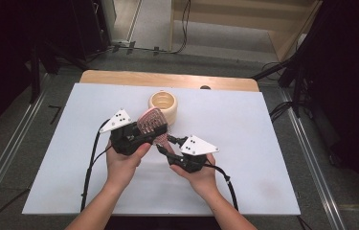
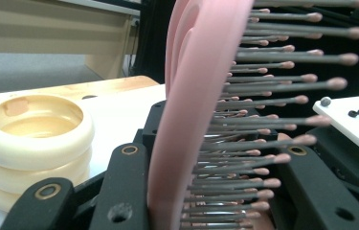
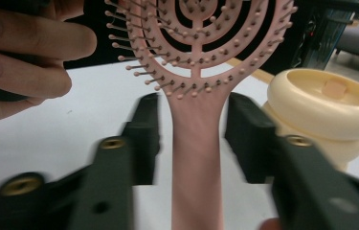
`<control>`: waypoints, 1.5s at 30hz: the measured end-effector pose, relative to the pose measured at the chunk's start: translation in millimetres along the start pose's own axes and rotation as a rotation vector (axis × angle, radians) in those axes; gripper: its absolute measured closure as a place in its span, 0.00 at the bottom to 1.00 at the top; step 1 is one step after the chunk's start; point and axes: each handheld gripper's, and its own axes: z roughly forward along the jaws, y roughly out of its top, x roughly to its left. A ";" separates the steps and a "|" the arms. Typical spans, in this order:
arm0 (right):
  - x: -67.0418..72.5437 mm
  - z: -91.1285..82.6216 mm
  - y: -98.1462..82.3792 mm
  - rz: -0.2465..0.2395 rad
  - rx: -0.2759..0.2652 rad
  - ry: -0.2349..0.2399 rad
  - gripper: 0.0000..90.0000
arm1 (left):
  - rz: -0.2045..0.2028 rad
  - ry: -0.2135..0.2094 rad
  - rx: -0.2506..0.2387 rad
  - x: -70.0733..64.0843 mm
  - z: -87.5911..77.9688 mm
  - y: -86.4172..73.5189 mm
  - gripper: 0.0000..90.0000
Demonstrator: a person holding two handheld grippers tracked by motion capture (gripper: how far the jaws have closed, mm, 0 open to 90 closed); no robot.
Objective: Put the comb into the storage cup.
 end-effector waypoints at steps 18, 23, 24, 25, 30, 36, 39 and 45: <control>-30.9 -45.1 -11.1 0.144 -0.001 -0.004 0.00 | 0.070 0.007 -0.014 -1.0 0.3 13.2 0.70; -37.7 -58.1 -16.4 0.142 -0.010 -0.029 0.00 | 0.071 0.009 -0.013 0.1 1.3 16.5 0.70; -41.3 -65.5 -19.7 0.147 -0.009 -0.045 0.00 | 0.075 0.012 -0.014 0.5 2.3 17.7 0.70; -41.3 -65.5 -19.7 0.147 -0.009 -0.045 0.00 | 0.075 0.012 -0.014 0.5 2.3 17.7 0.70; -50.9 -81.8 -28.6 0.156 -0.010 -0.074 0.00 | 0.075 0.015 -0.013 3.3 5.1 19.5 0.70; -57.4 -94.5 -35.4 0.162 -0.014 -0.090 0.00 | 0.077 0.021 -0.008 7.1 7.9 22.3 0.70; -59.6 -100.5 -39.0 0.156 -0.013 -0.100 0.00 | 0.075 0.024 -0.013 8.8 8.3 24.6 0.70; -66.9 -115.3 -48.3 0.154 -0.001 -0.127 0.00 | 0.083 0.029 -0.015 12.8 8.3 30.2 0.70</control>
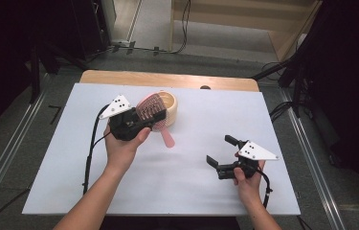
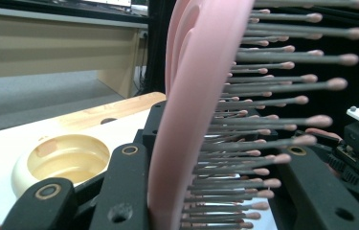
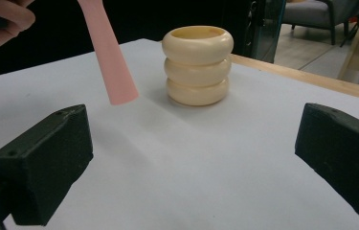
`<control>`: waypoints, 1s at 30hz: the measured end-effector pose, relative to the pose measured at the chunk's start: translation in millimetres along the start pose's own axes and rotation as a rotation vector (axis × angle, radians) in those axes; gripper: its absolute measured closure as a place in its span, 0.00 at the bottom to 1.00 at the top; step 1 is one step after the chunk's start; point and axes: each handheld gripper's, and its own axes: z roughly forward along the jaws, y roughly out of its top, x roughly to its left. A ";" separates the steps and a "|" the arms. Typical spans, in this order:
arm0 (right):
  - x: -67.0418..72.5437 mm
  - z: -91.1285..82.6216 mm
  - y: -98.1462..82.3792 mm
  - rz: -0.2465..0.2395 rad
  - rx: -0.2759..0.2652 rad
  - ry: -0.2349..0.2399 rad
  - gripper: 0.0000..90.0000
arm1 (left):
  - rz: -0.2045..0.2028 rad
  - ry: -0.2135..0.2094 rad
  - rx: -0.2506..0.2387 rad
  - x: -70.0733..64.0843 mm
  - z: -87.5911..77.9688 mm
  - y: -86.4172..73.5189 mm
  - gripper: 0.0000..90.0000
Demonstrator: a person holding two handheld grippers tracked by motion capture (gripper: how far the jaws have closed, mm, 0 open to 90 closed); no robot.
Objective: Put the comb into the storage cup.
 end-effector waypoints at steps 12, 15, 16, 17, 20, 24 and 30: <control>-12.4 -19.0 -9.3 0.011 0.009 -0.036 0.00 | -0.010 0.003 -0.009 7.6 4.3 8.5 0.70; -14.7 -23.4 -12.5 0.012 0.015 -0.041 0.00 | -0.009 0.006 -0.010 9.3 5.6 10.6 0.70; -15.6 -25.0 -13.6 0.013 0.016 -0.043 0.00 | -0.008 0.005 -0.010 9.8 6.3 11.2 0.70; -15.6 -25.0 -13.6 0.013 0.016 -0.043 0.00 | -0.007 0.004 -0.009 10.2 6.6 11.7 0.70; -18.2 -30.0 -16.7 0.020 0.018 -0.048 0.00 | -0.007 0.008 -0.012 12.1 8.3 13.9 0.70; -22.6 -37.2 -22.5 0.032 0.023 -0.062 0.00 | -0.009 0.011 -0.011 14.2 12.6 16.6 0.70; -26.4 -44.5 -28.5 0.030 0.032 -0.072 0.00 | -0.017 0.012 -0.014 17.9 16.6 18.5 0.70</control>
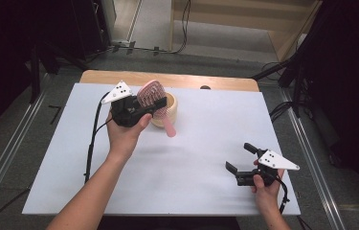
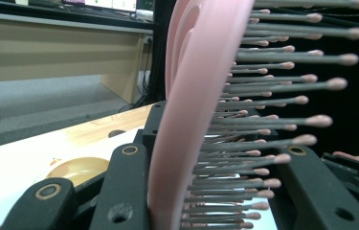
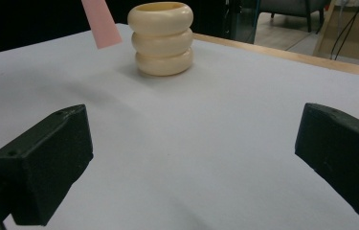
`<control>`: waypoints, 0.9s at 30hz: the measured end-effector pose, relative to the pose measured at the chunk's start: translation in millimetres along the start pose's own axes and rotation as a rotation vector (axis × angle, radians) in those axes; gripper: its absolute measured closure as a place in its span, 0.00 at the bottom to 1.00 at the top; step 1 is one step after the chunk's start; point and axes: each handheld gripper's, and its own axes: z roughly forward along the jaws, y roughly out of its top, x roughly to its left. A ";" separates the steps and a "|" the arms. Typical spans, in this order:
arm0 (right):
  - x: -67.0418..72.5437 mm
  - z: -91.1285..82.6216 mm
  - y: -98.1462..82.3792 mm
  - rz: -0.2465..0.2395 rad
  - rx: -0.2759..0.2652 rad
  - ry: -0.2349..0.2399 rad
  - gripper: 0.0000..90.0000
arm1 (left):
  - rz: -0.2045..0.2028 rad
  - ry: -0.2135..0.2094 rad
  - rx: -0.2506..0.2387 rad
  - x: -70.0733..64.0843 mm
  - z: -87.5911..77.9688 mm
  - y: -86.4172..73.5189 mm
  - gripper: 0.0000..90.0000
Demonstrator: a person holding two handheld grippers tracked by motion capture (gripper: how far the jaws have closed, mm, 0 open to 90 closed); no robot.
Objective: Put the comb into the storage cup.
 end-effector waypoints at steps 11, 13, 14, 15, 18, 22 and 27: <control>-10.6 -12.0 -9.6 0.018 -0.004 -0.028 0.00 | -0.005 0.017 -0.008 9.3 6.4 10.0 0.70; -11.9 -13.2 -10.6 0.024 -0.005 -0.030 0.00 | -0.005 0.021 -0.009 11.2 8.5 12.4 0.70; -11.9 -13.2 -10.6 0.024 -0.005 -0.030 0.00 | -0.005 0.021 -0.009 11.2 8.5 12.4 0.70; -12.4 -13.7 -10.9 0.026 -0.004 -0.030 0.00 | -0.005 0.022 -0.011 11.9 9.3 13.6 0.70; -14.0 -14.2 -12.2 0.026 -0.009 -0.030 0.00 | -0.003 0.023 -0.012 13.4 11.0 17.2 0.70; -14.9 -15.0 -12.9 0.030 -0.007 -0.033 0.00 | -0.003 0.026 -0.017 14.9 12.7 20.3 0.70; -15.7 -15.1 -13.8 0.038 -0.010 -0.035 0.00 | -0.011 0.030 -0.026 19.1 14.3 25.1 0.70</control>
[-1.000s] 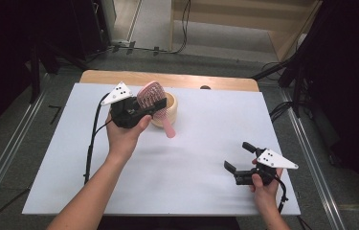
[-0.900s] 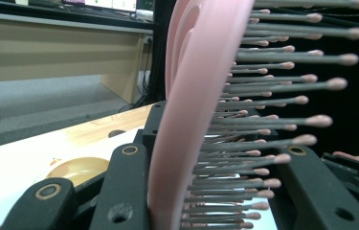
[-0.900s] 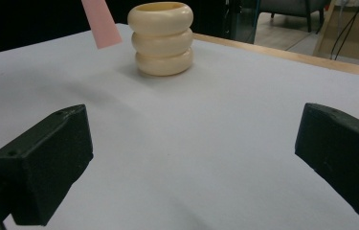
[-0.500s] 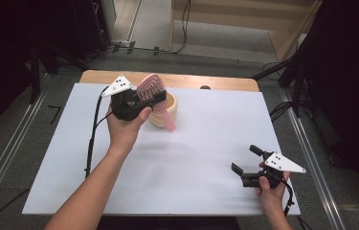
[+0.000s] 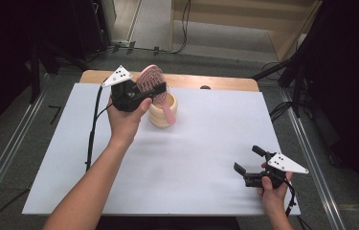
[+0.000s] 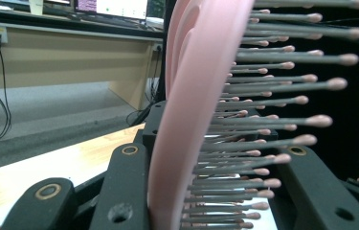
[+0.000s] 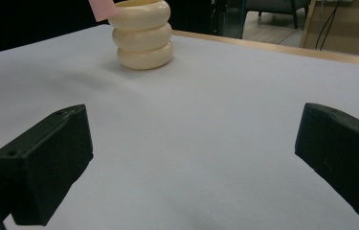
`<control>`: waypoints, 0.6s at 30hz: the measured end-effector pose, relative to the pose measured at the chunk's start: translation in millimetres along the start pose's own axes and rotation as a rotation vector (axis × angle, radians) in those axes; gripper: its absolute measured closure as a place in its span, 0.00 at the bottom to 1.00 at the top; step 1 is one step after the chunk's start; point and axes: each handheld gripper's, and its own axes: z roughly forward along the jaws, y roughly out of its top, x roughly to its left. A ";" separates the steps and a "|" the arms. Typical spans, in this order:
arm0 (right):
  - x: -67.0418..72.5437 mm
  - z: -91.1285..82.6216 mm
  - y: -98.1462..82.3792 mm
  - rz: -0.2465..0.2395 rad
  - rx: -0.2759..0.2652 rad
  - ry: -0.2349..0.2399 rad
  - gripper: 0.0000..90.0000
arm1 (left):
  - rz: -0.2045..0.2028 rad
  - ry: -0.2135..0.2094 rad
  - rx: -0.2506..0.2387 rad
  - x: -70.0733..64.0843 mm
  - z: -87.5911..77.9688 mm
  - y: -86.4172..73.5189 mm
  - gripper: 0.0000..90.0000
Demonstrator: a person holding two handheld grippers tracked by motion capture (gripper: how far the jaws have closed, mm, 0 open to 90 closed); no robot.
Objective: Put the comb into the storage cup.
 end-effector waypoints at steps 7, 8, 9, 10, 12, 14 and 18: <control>-0.1 0.4 -0.5 0.000 0.002 0.006 0.00 | -0.013 0.018 -0.011 6.3 1.5 5.7 0.70; -0.2 0.3 -0.5 0.002 0.002 0.006 0.00 | -0.016 0.018 -0.014 7.6 1.8 6.3 0.70; -0.3 0.3 -0.6 0.002 0.001 0.007 0.00 | -0.013 0.021 -0.010 8.8 1.9 7.2 0.70; -0.2 0.3 -0.6 0.001 0.001 0.006 0.00 | -0.014 0.024 -0.013 9.5 2.2 7.9 0.70; 0.2 0.4 -0.5 0.001 0.003 0.008 0.00 | -0.016 0.030 -0.019 11.9 2.2 10.8 0.70; 0.3 0.5 -0.5 -0.003 0.003 0.009 0.00 | -0.015 0.033 -0.022 13.1 2.5 12.2 0.70; 0.3 0.4 -0.5 0.000 0.002 0.009 0.00 | -0.010 0.038 -0.024 14.2 3.4 14.8 0.70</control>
